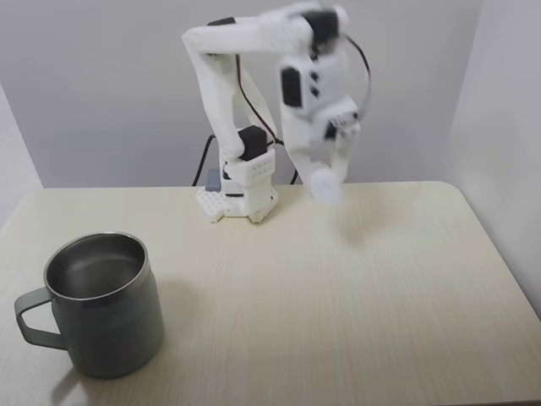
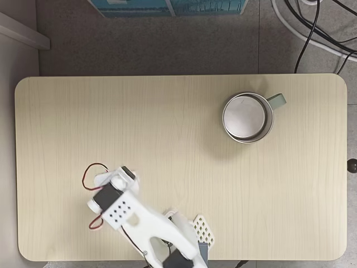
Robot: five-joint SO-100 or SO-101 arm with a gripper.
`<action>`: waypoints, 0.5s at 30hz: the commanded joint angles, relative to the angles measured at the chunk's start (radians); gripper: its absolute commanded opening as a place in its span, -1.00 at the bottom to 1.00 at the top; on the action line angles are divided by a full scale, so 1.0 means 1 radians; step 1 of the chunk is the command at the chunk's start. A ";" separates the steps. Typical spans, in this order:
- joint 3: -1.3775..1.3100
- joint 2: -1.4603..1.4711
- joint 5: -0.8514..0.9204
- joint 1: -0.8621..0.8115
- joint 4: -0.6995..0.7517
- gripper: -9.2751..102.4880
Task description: Grasp a dressing and put it in the cup.
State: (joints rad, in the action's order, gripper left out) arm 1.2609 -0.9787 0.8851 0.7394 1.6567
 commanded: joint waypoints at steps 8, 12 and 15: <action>0.252 0.120 -0.135 -0.560 0.002 -0.84; 0.273 0.129 -0.261 -0.833 -0.152 -0.84; 0.267 0.124 -0.351 -1.003 -0.272 -0.84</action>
State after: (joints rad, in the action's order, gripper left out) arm 1.4910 -0.8652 0.5906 -0.1089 1.4803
